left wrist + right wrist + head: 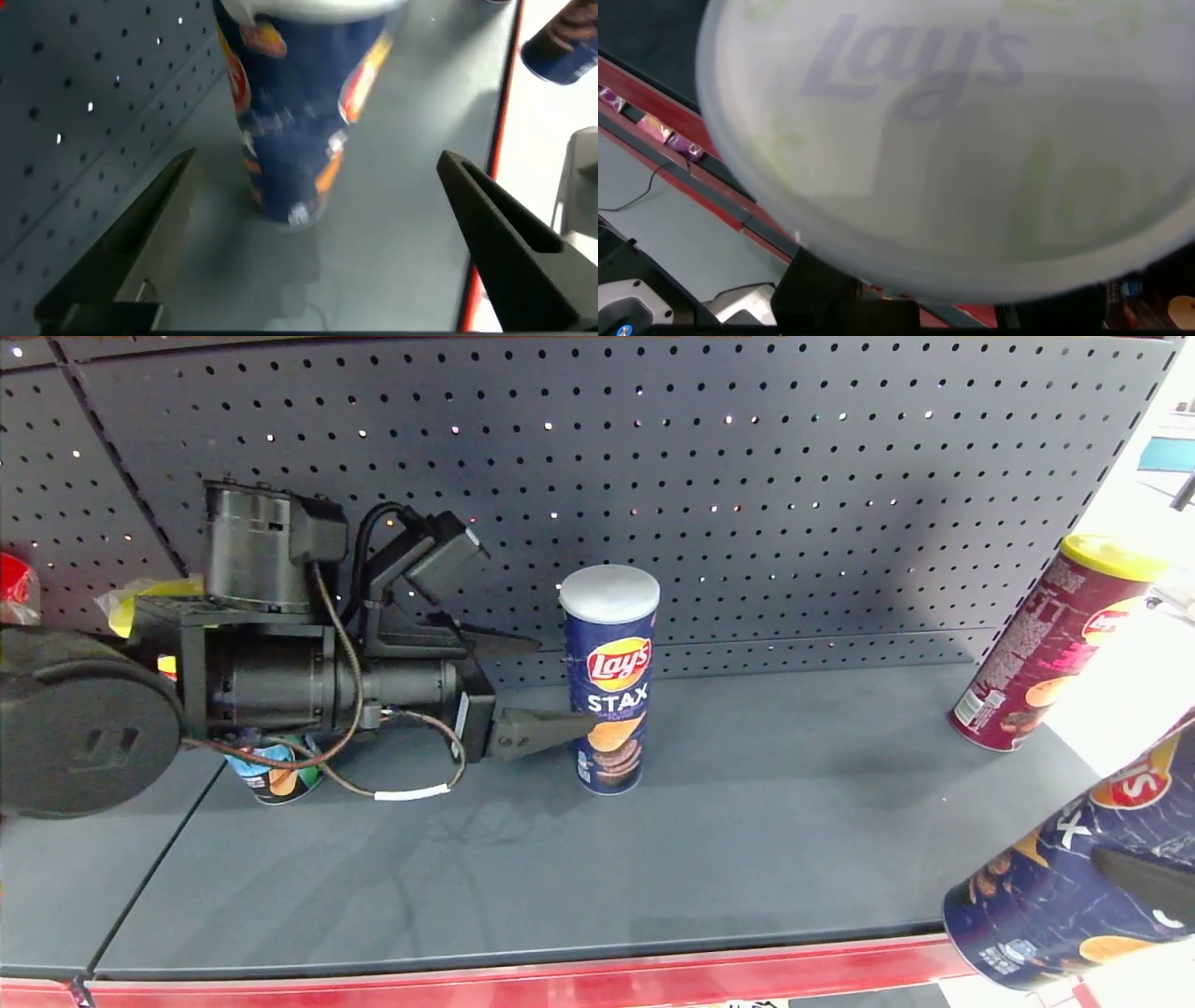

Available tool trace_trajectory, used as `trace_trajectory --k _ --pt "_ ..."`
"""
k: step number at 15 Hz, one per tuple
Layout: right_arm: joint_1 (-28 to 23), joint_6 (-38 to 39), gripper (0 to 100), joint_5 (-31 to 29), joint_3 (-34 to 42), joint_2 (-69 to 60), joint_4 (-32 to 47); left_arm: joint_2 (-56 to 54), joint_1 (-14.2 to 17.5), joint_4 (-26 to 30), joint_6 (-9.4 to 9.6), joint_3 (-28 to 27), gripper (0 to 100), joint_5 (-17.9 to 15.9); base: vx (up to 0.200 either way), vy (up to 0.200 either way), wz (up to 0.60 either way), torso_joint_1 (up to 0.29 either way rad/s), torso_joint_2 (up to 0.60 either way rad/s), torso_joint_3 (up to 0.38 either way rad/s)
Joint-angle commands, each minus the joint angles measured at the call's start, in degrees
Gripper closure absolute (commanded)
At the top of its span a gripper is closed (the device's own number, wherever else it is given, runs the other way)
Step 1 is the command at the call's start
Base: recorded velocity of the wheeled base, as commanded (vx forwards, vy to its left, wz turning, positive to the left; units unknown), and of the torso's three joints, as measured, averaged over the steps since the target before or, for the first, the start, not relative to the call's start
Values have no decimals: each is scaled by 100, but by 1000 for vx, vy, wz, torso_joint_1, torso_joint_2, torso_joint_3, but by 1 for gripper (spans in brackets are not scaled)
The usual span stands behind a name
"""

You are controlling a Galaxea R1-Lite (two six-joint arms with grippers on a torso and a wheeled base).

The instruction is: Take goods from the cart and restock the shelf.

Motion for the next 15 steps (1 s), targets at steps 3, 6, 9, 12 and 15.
trace_trajectory --k 3,6,9,12,15 --pt "-1 -13 100 1 -5 18 3 488 -120 -3 -5 -480 0 39 0 0 0 0 0 0" --pt "-1 -4 100 -7 -5 10 3 593 -120 -3 -5 -700 0 48 0 0 0 0 0 0" --pt "-194 -13 100 10 -58 62 -5 787 -129 -3 -14 -1078 0 162 0 0 0 0 0 0" --pt "-194 -13 100 10 -58 71 -5 936 -260 -3 -14 -1280 0 188 0 0 0 0 0 0" --pt "-203 -13 100 10 -66 80 -5 1059 -410 -311 -31 -1262 0 364 0 0 0 0 0 0"
